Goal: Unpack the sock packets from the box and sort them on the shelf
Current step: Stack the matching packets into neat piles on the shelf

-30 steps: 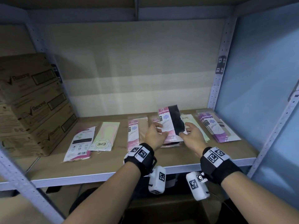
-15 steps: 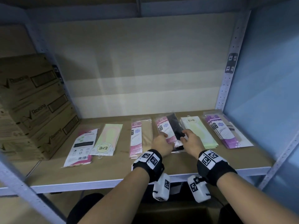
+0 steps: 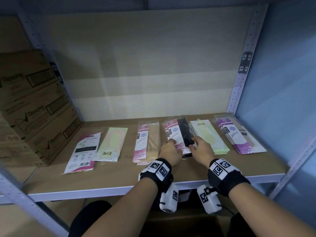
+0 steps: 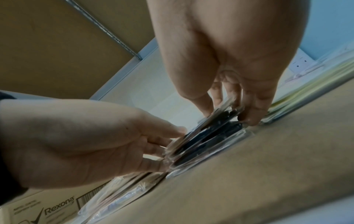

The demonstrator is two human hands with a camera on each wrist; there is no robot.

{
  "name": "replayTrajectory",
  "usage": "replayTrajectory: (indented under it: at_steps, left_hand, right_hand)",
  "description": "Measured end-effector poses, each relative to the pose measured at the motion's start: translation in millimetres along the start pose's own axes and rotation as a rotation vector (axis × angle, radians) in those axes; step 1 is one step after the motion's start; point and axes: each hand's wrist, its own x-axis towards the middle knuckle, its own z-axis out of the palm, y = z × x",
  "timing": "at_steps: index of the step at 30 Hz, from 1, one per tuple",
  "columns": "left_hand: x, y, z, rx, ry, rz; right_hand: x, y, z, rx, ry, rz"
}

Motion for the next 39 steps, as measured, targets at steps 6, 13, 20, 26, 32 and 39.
replayTrajectory:
  at_steps: [6, 13, 20, 26, 32, 39]
  left_hand:
    - [-4.5, 2.4, -4.0, -0.035, 0.016, 0.014]
    - [-9.7, -1.8, -30.8, -0.036, 0.084, 0.088]
    - [-23.6, -45.7, -79.3, 0.081, 0.104, 0.038]
    - [-39.9, -87.4, -123.5, 0.180, 0.132, -0.069]
    - [-58.3, -128.7, -157.8, 0.267, 0.199, -0.149]
    - [-78.0, -177.0, -196.8, 0.286, 0.225, -0.263]
  right_hand:
    - [-0.5, -0.7, -4.1, -0.014, 0.000, -0.032]
    - [-6.5, -9.6, -9.0, -0.079, 0.095, -0.088]
    - [-18.4, -34.6, 1.4, -0.280, 0.140, -0.222]
    - [-30.4, -65.0, 23.5, -0.445, 0.158, -0.311]
    - [-40.0, -101.1, 46.4, -0.353, 0.029, -0.414]
    - [-45.7, -137.4, 97.8, -0.336, -0.095, -0.482]
